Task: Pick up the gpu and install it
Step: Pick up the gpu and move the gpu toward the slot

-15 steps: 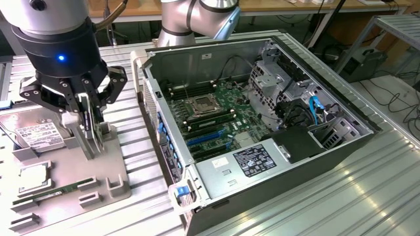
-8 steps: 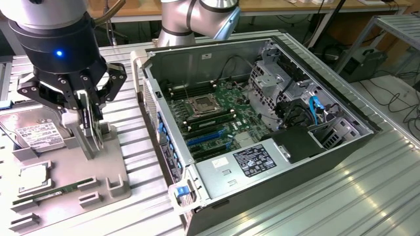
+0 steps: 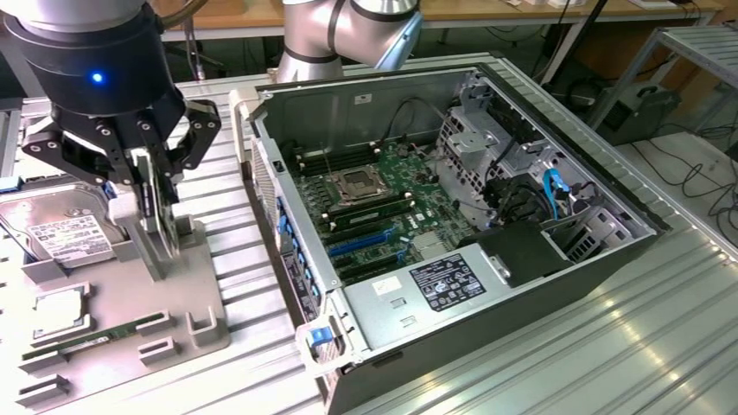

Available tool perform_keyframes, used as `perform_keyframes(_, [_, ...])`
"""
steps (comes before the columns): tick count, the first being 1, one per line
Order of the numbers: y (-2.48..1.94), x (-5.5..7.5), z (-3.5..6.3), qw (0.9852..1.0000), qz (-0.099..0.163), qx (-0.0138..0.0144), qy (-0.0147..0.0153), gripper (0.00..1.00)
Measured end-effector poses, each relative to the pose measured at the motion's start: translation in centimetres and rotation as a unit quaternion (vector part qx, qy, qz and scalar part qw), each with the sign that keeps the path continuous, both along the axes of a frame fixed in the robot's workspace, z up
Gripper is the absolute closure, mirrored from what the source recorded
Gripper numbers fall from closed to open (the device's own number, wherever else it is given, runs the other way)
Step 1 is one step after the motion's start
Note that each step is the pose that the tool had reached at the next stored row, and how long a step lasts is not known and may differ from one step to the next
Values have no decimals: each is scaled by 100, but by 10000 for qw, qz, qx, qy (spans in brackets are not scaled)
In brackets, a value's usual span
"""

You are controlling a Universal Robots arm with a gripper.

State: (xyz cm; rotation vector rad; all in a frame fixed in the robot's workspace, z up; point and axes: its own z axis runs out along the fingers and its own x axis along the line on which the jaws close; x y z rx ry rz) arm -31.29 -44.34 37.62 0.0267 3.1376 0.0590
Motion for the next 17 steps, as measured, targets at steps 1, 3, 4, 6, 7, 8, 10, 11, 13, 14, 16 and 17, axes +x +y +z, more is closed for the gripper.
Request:
perform_keyframes(1, [0,0,12,10000,0,0,0,72])
perform_keyframes(3, [0,0,42,10000,0,1,0,72])
perform_keyframes(4, [0,0,59,10000,0,0,0,72])
perform_keyframes(6, [0,0,85,10000,0,1,0,72])
perform_keyframes(7, [0,0,100,10000,0,3,0,72])
perform_keyframes(8, [0,0,113,10000,0,3,0,72])
perform_keyframes(10, [0,0,141,10000,0,4,0,72])
perform_keyframes(11, [0,0,157,10000,0,4,0,72])
perform_keyframes(13, [0,0,186,10000,0,6,0,72])
perform_keyframes(14, [0,0,206,10000,0,7,0,72])
perform_keyframes(16, [0,0,245,10000,0,9,0,72])
perform_keyframes(17, [0,0,264,10000,0,10,0,72])
